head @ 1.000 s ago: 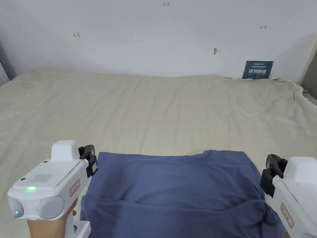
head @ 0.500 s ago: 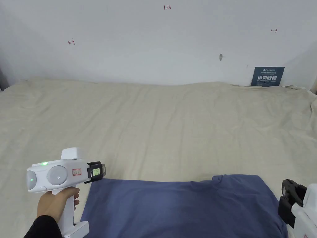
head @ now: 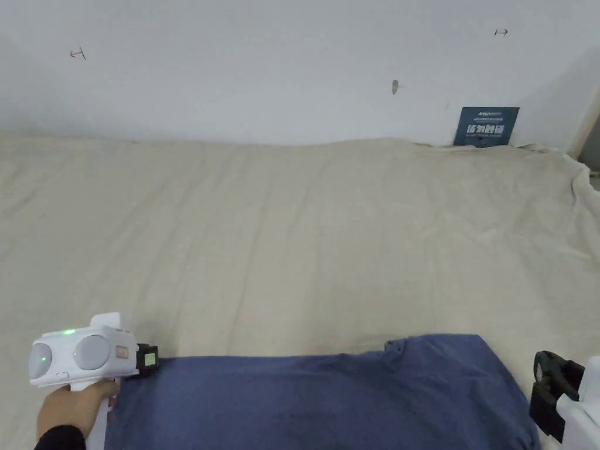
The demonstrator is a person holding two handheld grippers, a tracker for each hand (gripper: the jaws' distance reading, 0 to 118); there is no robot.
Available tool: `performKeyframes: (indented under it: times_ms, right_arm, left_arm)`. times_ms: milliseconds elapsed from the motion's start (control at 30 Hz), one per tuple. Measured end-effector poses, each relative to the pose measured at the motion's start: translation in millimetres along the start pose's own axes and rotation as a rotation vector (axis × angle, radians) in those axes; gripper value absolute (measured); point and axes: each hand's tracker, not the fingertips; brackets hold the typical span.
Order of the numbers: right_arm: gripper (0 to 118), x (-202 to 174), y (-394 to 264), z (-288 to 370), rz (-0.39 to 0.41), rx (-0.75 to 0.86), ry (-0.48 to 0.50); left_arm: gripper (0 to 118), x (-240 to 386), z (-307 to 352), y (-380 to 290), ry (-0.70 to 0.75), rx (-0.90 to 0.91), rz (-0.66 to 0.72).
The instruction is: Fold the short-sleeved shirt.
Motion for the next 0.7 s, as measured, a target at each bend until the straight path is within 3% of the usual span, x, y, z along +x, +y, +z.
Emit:
performKeyframes:
  times_ms: [67, 100, 267, 300, 367, 433, 633, 700]
  right_arm:
    - [0, 4.2, 0.8, -8.9, -0.015, -0.026, 0.011]
    - [0, 7.3, 1.5, -14.9, -0.030, -0.041, 0.023]
    - [3, 28.1, 8.1, -65.0, -0.071, -0.157, 0.051]
    - [10, 31.8, 9.2, -78.1, -0.063, -0.188, 0.057]
    - [49, 38.5, 10.7, -104.6, -0.054, -0.252, 0.065]
    - [75, 44.9, 9.1, -132.9, -0.073, -0.311, 0.072]
    - [76, 44.6, -4.2, -204.7, 0.022, -0.508, 0.051]
    - [74, 47.2, -14.5, -224.3, -0.008, -0.541, 0.048]
  left_arm:
    - [18, -4.3, -6.4, 2.8, -0.006, 0.000, -0.043]
    - [6, -7.9, -8.1, 4.0, -0.037, -0.001, -0.053]
    - [1, -6.3, 24.5, 1.9, -0.073, 0.086, -0.064]
    - [1, -6.2, 34.1, 1.5, -0.093, 0.096, -0.065]
    - [0, -13.4, 46.0, 1.9, -0.119, 0.140, -0.081]
    - [0, -14.4, 60.9, 0.6, -0.135, 0.156, -0.091]
    - [0, -20.6, 79.2, -1.3, -0.150, 0.176, -0.104]
    - [0, -23.1, 78.5, -2.4, -0.148, 0.172, -0.107]
